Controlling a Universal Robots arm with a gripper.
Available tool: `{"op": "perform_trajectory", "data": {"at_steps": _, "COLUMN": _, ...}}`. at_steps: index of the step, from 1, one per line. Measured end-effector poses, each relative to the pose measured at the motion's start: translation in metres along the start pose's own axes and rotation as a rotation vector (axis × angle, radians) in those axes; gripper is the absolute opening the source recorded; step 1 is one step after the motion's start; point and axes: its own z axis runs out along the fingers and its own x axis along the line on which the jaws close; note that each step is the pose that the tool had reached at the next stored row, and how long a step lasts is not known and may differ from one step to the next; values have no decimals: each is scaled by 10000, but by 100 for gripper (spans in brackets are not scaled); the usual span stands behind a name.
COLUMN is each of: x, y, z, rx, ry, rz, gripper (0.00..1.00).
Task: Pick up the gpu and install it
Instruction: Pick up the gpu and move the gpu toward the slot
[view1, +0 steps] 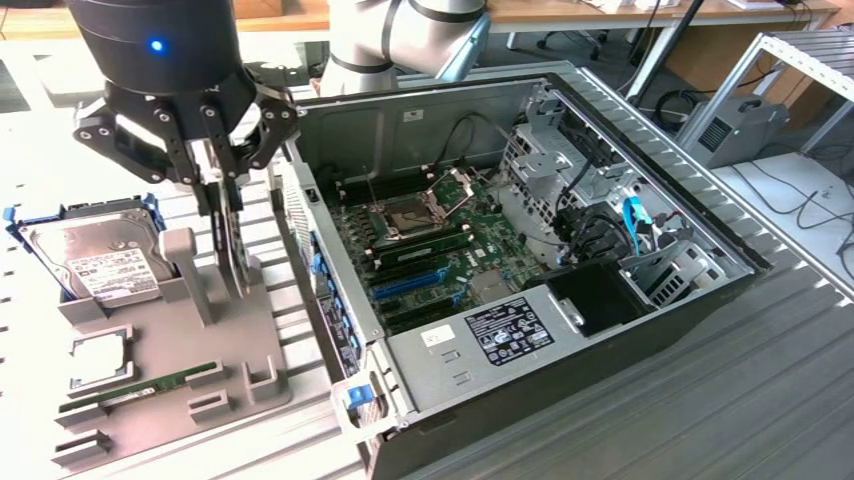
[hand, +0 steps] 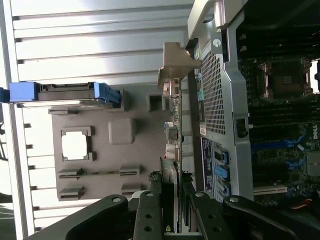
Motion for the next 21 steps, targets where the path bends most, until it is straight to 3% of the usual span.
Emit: {"op": "perform_trajectory", "data": {"at_steps": 21, "x": -4, "y": 5, "z": -124, "rx": -1, "ry": -1, "rz": 1, "gripper": 27}}
